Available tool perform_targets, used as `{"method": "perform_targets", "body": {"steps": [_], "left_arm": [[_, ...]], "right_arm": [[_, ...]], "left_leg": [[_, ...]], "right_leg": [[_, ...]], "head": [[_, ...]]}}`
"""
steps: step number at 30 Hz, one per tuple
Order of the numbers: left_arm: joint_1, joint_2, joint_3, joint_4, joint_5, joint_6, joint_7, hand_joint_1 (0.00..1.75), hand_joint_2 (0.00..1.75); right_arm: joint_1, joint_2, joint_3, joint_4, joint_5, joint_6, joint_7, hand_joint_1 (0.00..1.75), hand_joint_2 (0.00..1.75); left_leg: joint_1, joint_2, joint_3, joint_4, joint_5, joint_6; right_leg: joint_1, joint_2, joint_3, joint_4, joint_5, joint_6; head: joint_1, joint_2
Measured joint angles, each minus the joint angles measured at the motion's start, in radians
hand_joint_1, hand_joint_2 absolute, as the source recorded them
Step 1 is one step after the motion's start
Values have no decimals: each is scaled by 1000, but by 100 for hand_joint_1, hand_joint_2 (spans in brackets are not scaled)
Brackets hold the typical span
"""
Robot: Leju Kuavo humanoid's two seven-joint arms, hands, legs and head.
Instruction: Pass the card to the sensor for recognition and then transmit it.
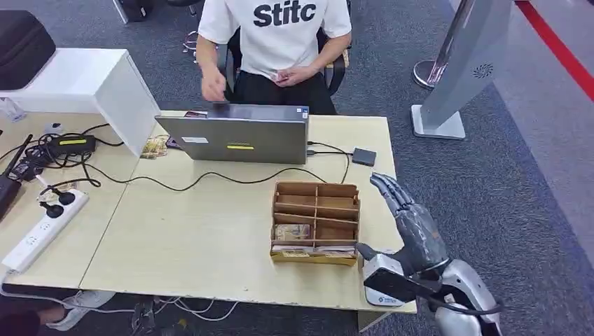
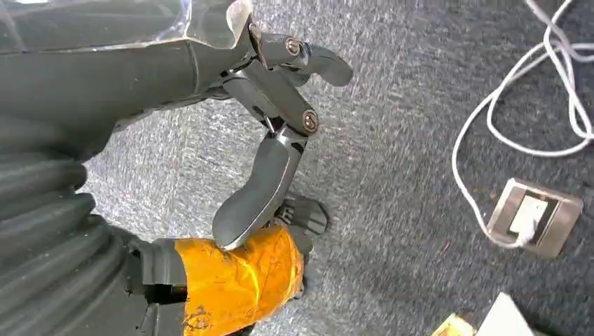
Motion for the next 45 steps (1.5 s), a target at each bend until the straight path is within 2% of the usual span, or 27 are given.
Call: {"method": "perform_targets", "body": {"steps": [6, 9, 14, 20, 26, 32, 41, 45], "left_arm": [[0, 4, 1, 0, 0, 3, 0, 0, 175], [0, 6, 8, 0, 8, 3, -2, 0, 175], [-1, 12, 20, 1, 18, -3, -10, 0, 175], [-2, 17, 40, 8, 30, -8, -24, 0, 175], [-4, 17, 56, 12, 42, -12, -30, 0, 175], [-6, 16, 65, 14, 44, -12, -30, 0, 175], [-8, 16, 73, 14, 44, -12, -31, 0, 175], [-9, 16, 74, 15, 43, -12, -31, 0, 175]], "right_arm": [[5, -36, 0, 0, 14, 0, 2, 0, 175], [6, -61, 23, 3, 117, -14, 37, 0, 175], [4, -144, 145, 25, 199, -29, 89, 0, 175], [-50, -228, 274, 49, 209, -27, 139, 0, 175], [-97, -239, 369, 91, 265, -35, 196, 0, 175], [-130, -239, 446, 140, 288, -56, 222, 0, 175], [-163, -226, 488, 191, 326, -71, 294, 0, 175], [-166, -217, 494, 209, 333, -75, 306, 0, 175]], "left_leg": [[0, 0, 0, 0, 0, 0], [0, 0, 0, 0, 0, 0], [0, 0, 0, 0, 0, 0], [0, 0, 0, 0, 0, 0], [0, 0, 0, 0, 0, 0], [0, 0, 0, 0, 0, 0], [0, 0, 0, 0, 0, 0], [0, 0, 0, 0, 0, 0]], "right_leg": [[0, 0, 0, 0, 0, 0], [0, 0, 0, 0, 0, 0], [0, 0, 0, 0, 0, 0], [0, 0, 0, 0, 0, 0], [0, 0, 0, 0, 0, 0], [0, 0, 0, 0, 0, 0], [0, 0, 0, 0, 0, 0], [0, 0, 0, 0, 0, 0]], "head": [[0, 0], [0, 0], [0, 0], [0, 0], [0, 0], [0, 0], [0, 0], [0, 0]]}}
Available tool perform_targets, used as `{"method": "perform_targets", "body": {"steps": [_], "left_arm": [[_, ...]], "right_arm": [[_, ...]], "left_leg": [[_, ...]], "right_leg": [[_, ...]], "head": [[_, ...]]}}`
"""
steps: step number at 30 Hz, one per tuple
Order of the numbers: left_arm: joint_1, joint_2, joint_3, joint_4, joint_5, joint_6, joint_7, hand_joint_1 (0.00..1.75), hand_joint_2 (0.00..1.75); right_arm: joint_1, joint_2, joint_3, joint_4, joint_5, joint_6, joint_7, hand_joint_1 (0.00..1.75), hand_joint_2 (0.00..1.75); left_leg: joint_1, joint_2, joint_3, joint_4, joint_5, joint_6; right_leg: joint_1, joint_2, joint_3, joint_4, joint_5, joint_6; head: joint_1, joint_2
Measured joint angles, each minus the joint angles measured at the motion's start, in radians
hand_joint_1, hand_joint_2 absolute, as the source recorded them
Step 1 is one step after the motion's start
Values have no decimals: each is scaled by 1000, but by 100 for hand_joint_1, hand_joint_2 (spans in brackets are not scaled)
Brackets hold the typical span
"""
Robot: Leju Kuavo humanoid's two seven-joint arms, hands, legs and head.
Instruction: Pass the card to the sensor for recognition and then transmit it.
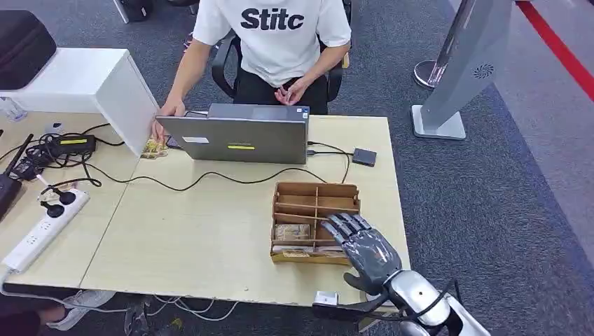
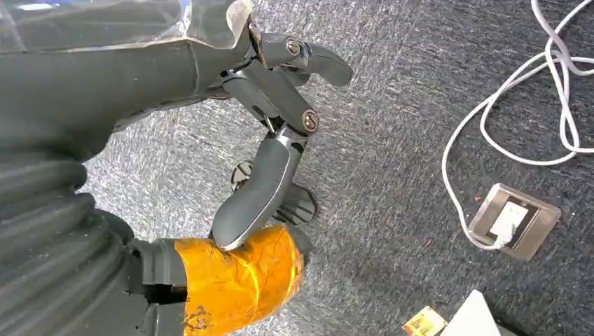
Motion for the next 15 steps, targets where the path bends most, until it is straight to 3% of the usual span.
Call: {"method": "perform_targets", "body": {"steps": [10, 11, 12, 13, 15], "left_arm": [[-1, 0, 2, 0, -2, 0, 0, 0, 175], [-1, 0, 2, 0, -2, 0, 0, 0, 175], [-1, 0, 2, 0, -2, 2, 0, 0, 175], [-1, 0, 2, 0, -2, 2, 0, 0, 175], [-1, 0, 2, 0, -2, 3, 1, 0, 175]], "right_arm": [[-3, 12, 3, 29, 18, -10, 27, 0, 175], [-3, 13, 3, 32, 22, -11, 31, 7, 175], [-3, 14, 3, 34, 24, -11, 34, 138, 175], [-3, 16, 3, 37, 24, -12, 36, 169, 175], [-3, 18, 3, 40, 25, -12, 39, 175, 175]], "left_leg": [[0, 0, 0, 0, 0, 0], [0, 0, 0, 0, 0, 0], [0, 0, 0, 0, 0, 0], [0, 0, 0, 0, 0, 0], [0, 0, 0, 0, 0, 0]], "right_leg": [[0, 0, 0, 0, 0, 0], [0, 0, 0, 0, 0, 0], [0, 0, 0, 0, 0, 0], [0, 0, 0, 0, 0, 0], [0, 0, 0, 0, 0, 0]], "head": [[0, 0], [0, 0], [0, 0], [0, 0], [0, 0]]}}
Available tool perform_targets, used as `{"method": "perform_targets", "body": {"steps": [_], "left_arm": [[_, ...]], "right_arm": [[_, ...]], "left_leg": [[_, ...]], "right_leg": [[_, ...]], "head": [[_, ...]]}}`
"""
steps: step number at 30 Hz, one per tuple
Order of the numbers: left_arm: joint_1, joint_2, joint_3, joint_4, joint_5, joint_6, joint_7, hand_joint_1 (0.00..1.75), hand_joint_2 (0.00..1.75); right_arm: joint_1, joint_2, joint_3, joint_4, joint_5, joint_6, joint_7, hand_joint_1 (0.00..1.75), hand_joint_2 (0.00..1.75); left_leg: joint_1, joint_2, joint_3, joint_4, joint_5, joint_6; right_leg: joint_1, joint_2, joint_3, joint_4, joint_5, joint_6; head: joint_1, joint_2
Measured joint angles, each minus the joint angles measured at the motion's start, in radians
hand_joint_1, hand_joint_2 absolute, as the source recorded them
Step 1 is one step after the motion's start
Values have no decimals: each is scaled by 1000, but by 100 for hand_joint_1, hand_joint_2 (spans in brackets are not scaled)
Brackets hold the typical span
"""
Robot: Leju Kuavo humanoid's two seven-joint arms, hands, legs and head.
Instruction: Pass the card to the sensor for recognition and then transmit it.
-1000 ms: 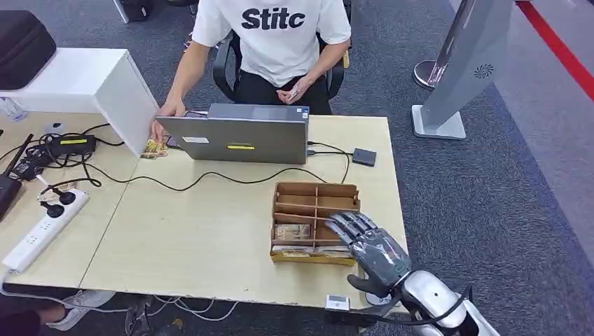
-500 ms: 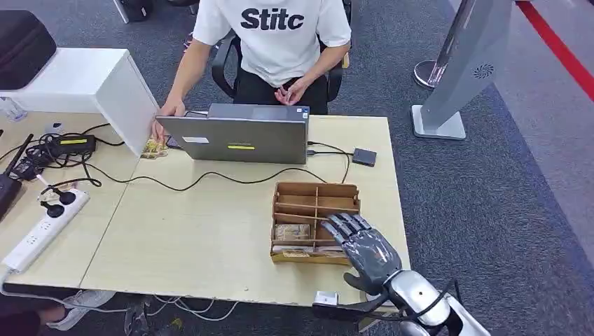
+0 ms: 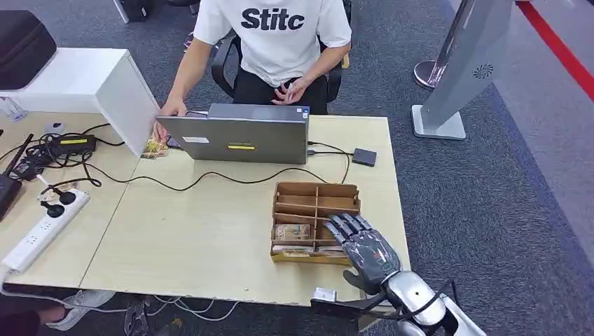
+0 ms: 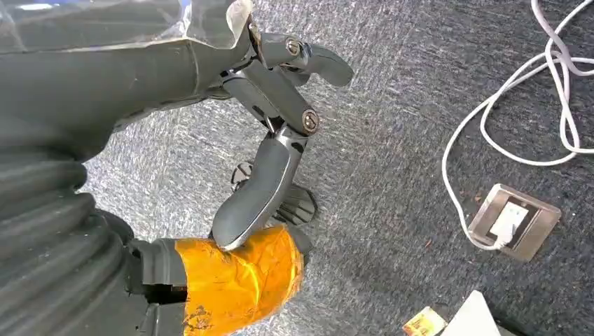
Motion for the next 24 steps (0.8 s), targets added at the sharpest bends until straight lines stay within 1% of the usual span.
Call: {"method": "perform_targets", "body": {"steps": [7, 16, 18, 21, 24], "left_arm": [[0, 0, 0, 0, -3, 0, 0, 0, 175], [-1, 1, 0, 0, -6, 0, 2, 0, 175], [-1, 2, 0, 0, -6, 0, 2, 0, 175], [-1, 3, 0, 0, -6, -3, 2, 0, 175], [-1, 3, 0, 0, -6, -3, 2, 0, 175]], "right_arm": [[0, 8, -1, 8, 11, -10, -4, 175, 175], [1, 9, -3, -3, -2, -33, -49, 175, 175], [2, 9, -4, -14, -11, -42, -59, 175, 175], [1, 9, -19, -51, -14, -73, -70, 175, 175], [0, 9, -30, -84, -18, -72, -70, 175, 175]], "left_leg": [[0, 0, 0, 0, 0, 0], [0, 0, 0, 0, 0, 0], [0, 0, 0, 0, 0, 0], [0, 0, 0, 0, 0, 0], [0, 0, 0, 0, 0, 0]], "right_leg": [[0, 0, 0, 0, 0, 0], [0, 0, 0, 0, 0, 0], [0, 0, 0, 0, 0, 0], [0, 0, 0, 0, 0, 0], [0, 0, 0, 0, 0, 0]], "head": [[0, 0], [0, 0], [0, 0], [0, 0], [0, 0]]}}
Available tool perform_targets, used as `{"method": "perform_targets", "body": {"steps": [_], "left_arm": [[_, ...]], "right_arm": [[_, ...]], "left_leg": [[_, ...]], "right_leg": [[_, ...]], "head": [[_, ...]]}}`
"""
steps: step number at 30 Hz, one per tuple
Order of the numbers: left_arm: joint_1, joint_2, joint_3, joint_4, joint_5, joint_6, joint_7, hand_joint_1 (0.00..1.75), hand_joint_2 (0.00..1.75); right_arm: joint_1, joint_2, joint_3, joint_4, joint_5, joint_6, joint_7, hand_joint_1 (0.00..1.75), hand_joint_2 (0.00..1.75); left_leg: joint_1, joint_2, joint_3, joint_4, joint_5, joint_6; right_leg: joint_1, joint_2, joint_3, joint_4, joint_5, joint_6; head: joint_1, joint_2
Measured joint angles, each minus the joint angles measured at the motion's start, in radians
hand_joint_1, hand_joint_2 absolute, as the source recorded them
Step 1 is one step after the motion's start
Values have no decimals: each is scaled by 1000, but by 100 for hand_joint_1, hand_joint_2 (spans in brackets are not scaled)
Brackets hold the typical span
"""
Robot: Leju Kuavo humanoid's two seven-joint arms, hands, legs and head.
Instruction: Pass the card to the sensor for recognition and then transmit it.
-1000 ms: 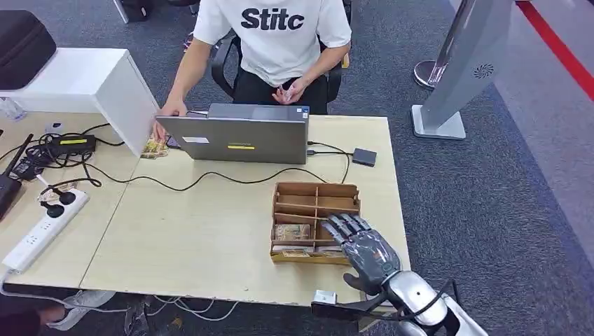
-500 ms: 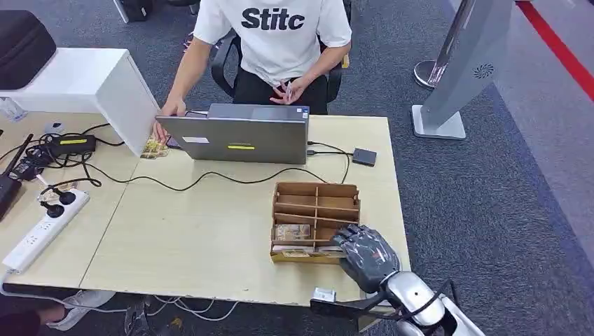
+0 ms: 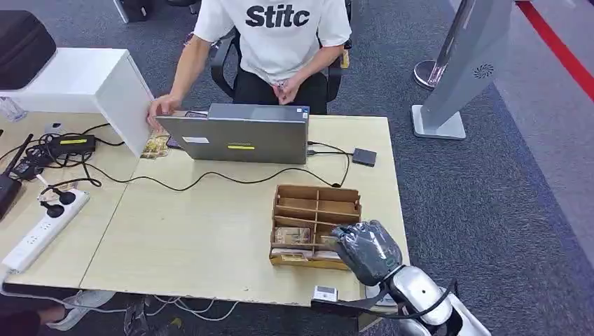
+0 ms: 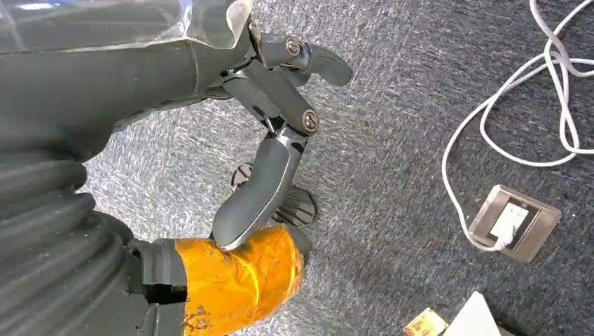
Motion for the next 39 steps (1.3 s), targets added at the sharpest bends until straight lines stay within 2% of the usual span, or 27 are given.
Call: {"method": "perform_targets", "body": {"steps": [8, 13, 16, 18, 22, 25, 29, 30, 32, 33, 39], "left_arm": [[0, 0, 0, 3, -7, 4, 0, 0, 175], [-8, -6, 0, 8, -31, 6, 10, 0, 175], [-20, -15, -3, 14, -61, 8, 27, 0, 175], [-34, -25, -9, 16, -79, 12, 38, 0, 175], [-53, -44, -31, 23, -106, 15, 50, 0, 175], [-62, -58, -40, 28, -118, 15, 61, 0, 175], [-64, -67, -55, 32, -131, 7, 73, 0, 175], [-64, -68, -55, 33, -134, 7, 74, 0, 175], [-65, -71, -57, 33, -137, 6, 76, 0, 175], [-65, -72, -58, 33, -138, 6, 76, 0, 175], [-65, -77, -64, 34, -141, 5, 81, 0, 175]], "right_arm": [[-21, 23, -39, -66, -16, -24, 2, 175, 175], [-94, 104, -71, -80, -119, 72, -26, 175, 175], [-186, 203, -72, -35, -271, 210, -37, 175, 175], [-242, 275, -67, 18, -301, 241, -12, 175, 175], [-364, 409, -52, 163, -250, 239, 88, 175, 175], [-437, 488, -43, 262, -222, 230, 124, 175, 175], [-507, 558, -54, 376, -214, 222, 153, 175, 175], [-519, 572, -63, 399, -214, 222, 155, 87, 175], [-536, 598, -87, 441, -222, 219, 158, 87, 175], [-539, 607, -97, 452, -225, 219, 158, 0, 175], [-545, 642, -168, 473, -247, 202, 160, 0, 175]], "left_leg": [[0, 1, 0, 0, 0, 0], [0, 1, 0, 0, 1, 0], [0, 3, 1, 0, 2, -1], [0, 3, 1, 0, 3, -2], [0, 3, 1, 0, 4, -3], [1, 3, 1, 0, 4, -4], [1, 2, 1, 0, 4, -4], [1, 2, 1, 0, 4, -4], [0, 2, 0, 0, 4, -4], [0, 1, 0, 0, 4, -4], [0, 1, 0, 0, 4, -4]], "right_leg": [[0, 0, 0, 0, 0, 0], [0, 1, 0, 1, 1, -1], [0, 3, -1, 2, 2, -2], [0, 3, -1, 3, 2, -2], [0, 3, -1, 3, 3, -4], [0, 3, -2, 3, 3, -4], [0, 3, -2, 3, 3, -4], [0, 3, -2, 3, 3, -4], [0, 2, -2, 3, 3, -4], [0, 2, -2, 3, 3, -4], [0, 2, -2, 2, 3, -4]], "head": [[0, 0], [0, 0], [-1, 0], [0, 0], [-1, 0], [0, 0], [0, 0], [0, 0], [0, 0], [0, 0], [0, 0]]}}
